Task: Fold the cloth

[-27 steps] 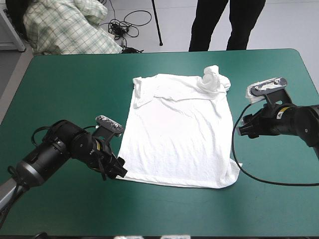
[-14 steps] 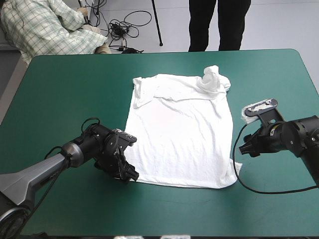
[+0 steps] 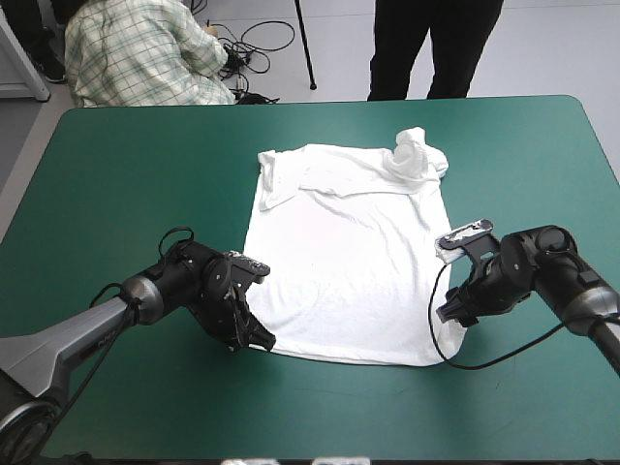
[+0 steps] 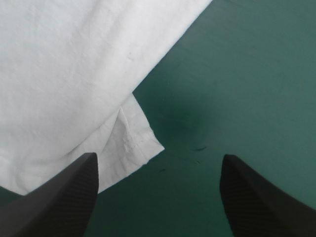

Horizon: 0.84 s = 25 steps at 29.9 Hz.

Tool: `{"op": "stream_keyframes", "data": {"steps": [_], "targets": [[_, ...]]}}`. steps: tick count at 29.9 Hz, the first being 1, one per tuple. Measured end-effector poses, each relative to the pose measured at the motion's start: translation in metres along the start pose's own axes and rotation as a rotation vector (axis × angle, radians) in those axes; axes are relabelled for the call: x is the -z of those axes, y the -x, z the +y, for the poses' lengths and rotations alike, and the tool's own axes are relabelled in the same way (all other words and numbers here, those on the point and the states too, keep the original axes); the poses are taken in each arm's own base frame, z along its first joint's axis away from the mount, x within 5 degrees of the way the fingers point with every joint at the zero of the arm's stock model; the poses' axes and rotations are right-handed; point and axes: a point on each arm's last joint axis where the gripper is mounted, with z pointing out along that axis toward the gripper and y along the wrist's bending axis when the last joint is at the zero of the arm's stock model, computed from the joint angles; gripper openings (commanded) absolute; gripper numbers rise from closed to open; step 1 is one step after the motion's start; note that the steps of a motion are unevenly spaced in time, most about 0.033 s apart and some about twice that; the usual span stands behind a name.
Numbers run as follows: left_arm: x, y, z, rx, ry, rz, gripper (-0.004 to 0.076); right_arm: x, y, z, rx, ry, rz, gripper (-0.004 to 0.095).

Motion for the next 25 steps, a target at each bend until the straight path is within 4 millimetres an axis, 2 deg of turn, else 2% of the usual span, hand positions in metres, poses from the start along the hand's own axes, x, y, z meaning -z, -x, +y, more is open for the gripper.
{"op": "stream_keyframes", "data": {"steps": [4,10,19,22,25], "targets": [[0.000,0.000,0.000,0.000,0.000,-0.001,-0.0009,-0.008,0.003,0.001,-0.014,0.024,0.018,0.0644],[0.000,0.000,0.000,0.000,0.000,0.000,-0.0009,-0.023,0.006,0.001,-0.021,0.042,0.066,0.0527],[0.000,0.000,0.000,0.000,0.000,0.000,-0.0009,-0.055,0.005,0.001,-0.035,0.059,0.150,0.0525],[0.000,0.000,0.000,0.000,0.000,-0.001,-0.0009,-0.061,-0.002,0.002,-0.037,0.055,0.156,0.0478],[0.000,0.001,0.000,0.000,0.000,-0.002,-0.0009,-0.063,-0.008,0.003,-0.044,0.046,0.133,0.0357]]}}
